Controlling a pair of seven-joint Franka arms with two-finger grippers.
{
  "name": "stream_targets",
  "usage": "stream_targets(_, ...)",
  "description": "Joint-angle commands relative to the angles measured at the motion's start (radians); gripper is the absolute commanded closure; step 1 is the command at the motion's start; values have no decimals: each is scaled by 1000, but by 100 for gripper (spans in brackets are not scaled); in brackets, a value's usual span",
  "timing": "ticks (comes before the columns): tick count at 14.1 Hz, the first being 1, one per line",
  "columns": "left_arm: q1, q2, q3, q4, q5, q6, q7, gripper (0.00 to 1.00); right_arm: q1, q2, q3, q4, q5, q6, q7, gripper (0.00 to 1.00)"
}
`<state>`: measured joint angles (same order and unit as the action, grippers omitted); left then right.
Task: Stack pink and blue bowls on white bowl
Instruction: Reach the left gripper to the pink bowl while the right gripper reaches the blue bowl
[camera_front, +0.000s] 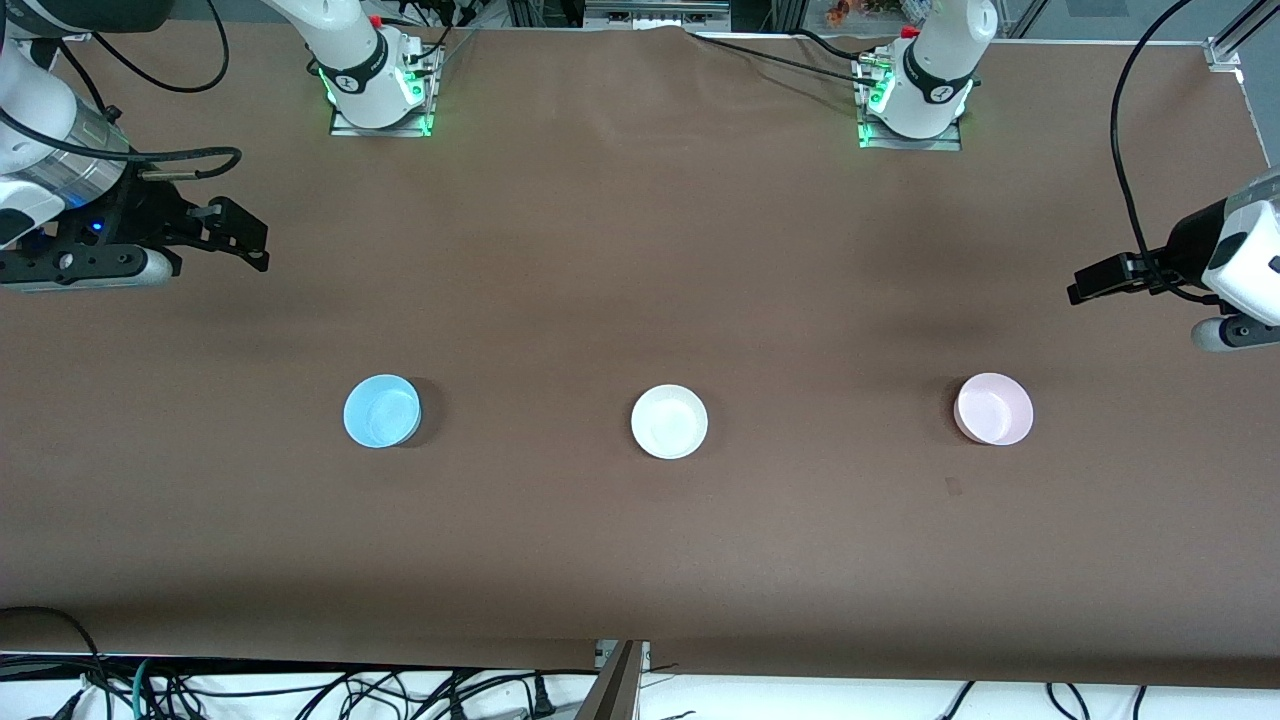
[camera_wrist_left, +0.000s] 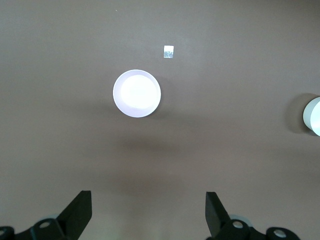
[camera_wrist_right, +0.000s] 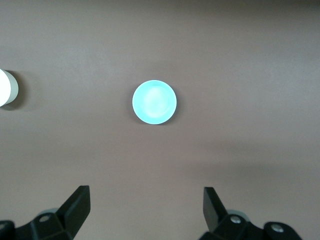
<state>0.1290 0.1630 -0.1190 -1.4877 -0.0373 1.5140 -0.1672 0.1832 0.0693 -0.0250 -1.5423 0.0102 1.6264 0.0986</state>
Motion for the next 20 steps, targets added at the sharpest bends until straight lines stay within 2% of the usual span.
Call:
stream_targets(1,6,-13,-1,-8,-13,-8,23,0,-5,-13,5,-5,17,-5,0,0)
stream_targets(4,7,-11,-1,-8,-13,-3,25,0,-5,-13,5,-5,17,-5,0,1)
stream_targets(9,9,27,65,-23,-26,21,78,0,-5,-13,5,-5,17,-5,-2,1)
stream_targets(11,14,79,96,-43,-27,86,177,0,-5,-13,5,-5,17,-5,0,1)
stream_targets(15,58,157,101,-150,-62,286,273,0,-7,1,5,5,17,4,-11,1)
stream_targets(18,84,216,104,-218,-111,418,397,0,-8,15,0,7,69,1,0,1)
stream_targets(20,102,257,102,-261,-133,530,445,0,-5,43,2,7,70,-3,-3,1)
